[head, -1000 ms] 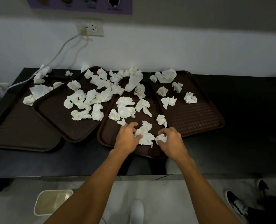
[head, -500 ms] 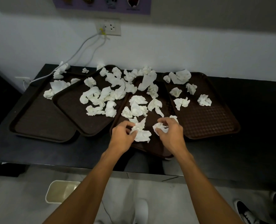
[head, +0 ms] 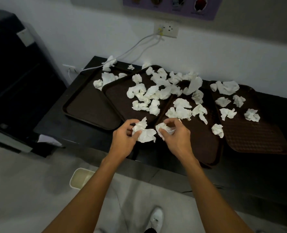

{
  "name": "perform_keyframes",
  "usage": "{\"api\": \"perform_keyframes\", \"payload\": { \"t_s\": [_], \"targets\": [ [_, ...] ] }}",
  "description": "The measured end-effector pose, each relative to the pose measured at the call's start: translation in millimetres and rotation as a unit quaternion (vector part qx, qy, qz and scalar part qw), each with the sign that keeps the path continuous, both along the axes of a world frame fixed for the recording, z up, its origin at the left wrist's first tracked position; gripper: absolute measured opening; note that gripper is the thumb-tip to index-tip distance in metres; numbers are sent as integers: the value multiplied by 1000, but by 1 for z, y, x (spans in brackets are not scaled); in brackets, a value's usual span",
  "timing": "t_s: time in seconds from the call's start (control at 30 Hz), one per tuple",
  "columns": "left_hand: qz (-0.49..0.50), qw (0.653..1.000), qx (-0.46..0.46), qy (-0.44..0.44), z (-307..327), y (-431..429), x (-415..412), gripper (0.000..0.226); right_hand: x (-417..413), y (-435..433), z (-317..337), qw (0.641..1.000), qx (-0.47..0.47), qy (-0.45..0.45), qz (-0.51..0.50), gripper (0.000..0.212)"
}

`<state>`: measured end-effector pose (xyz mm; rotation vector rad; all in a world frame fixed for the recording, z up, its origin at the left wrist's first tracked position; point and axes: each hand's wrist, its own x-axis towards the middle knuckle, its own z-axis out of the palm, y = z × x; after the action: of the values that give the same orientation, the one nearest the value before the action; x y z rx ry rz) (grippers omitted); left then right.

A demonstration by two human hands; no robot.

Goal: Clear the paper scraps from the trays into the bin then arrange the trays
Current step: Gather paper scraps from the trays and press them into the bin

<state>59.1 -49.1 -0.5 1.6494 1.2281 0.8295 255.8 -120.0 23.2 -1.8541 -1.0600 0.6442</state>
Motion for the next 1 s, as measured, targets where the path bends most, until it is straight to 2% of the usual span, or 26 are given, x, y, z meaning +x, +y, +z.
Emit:
{"api": "perform_keyframes", "payload": {
  "t_s": [0.37, 0.53, 0.87, 1.0],
  "targets": [
    [143, 989, -19, 26, -16, -4, -216, 21, -202, 38, -16, 994, 22, 22, 103, 20],
    [193, 980, -37, 30, -35, -3, -295, 19, -277, 52, -32, 988, 2, 35, 150, 19],
    [307, 947, -80, 54, -88, -11, -364, 18, -360, 76, -87, 969, -62, 34, 236, 21],
    [339, 934, -100, 46, -122, -19, -375, 20, -373, 87, -133, 958, -91, 36, 270, 31]
  ]
}}
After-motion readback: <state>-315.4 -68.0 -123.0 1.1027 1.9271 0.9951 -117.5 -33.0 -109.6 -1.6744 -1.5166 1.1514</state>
